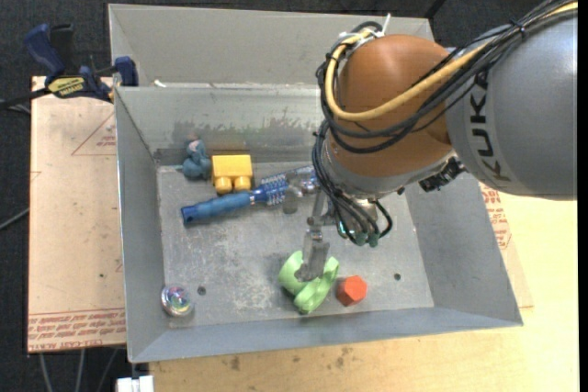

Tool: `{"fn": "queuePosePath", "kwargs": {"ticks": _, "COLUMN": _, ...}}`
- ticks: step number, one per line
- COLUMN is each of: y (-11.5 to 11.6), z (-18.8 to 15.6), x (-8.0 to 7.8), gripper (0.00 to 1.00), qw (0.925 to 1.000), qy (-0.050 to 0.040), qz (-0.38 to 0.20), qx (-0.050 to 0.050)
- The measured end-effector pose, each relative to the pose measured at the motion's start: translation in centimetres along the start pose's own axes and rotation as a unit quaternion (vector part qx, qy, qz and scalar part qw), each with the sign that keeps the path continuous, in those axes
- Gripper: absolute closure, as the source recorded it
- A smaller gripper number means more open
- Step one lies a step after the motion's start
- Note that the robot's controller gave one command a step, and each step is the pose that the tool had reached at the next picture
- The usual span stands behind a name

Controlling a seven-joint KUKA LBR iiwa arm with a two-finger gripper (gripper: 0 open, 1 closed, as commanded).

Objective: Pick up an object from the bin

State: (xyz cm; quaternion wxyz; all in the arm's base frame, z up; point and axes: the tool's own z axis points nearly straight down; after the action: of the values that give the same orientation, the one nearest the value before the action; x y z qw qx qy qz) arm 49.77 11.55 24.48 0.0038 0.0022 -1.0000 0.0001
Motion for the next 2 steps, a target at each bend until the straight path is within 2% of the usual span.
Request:
{"fn": "queuePosePath", "kwargs": {"ticks": 1, "y": -6.6, "z": 17.9, "x": -0.4, "gripper": 0.00, "qw": 0.9975, "qy": -0.0010, "qz": -0.071, "qx": 0.000}}
{"fn": "queuePosePath", "kwargs": {"ticks": 2, "y": -3.9, "z": 14.2, "x": -9.6, "gripper": 0.00, "qw": 0.9935, "qy": -0.0093, "qz": -0.114, "qx": 0.000}}
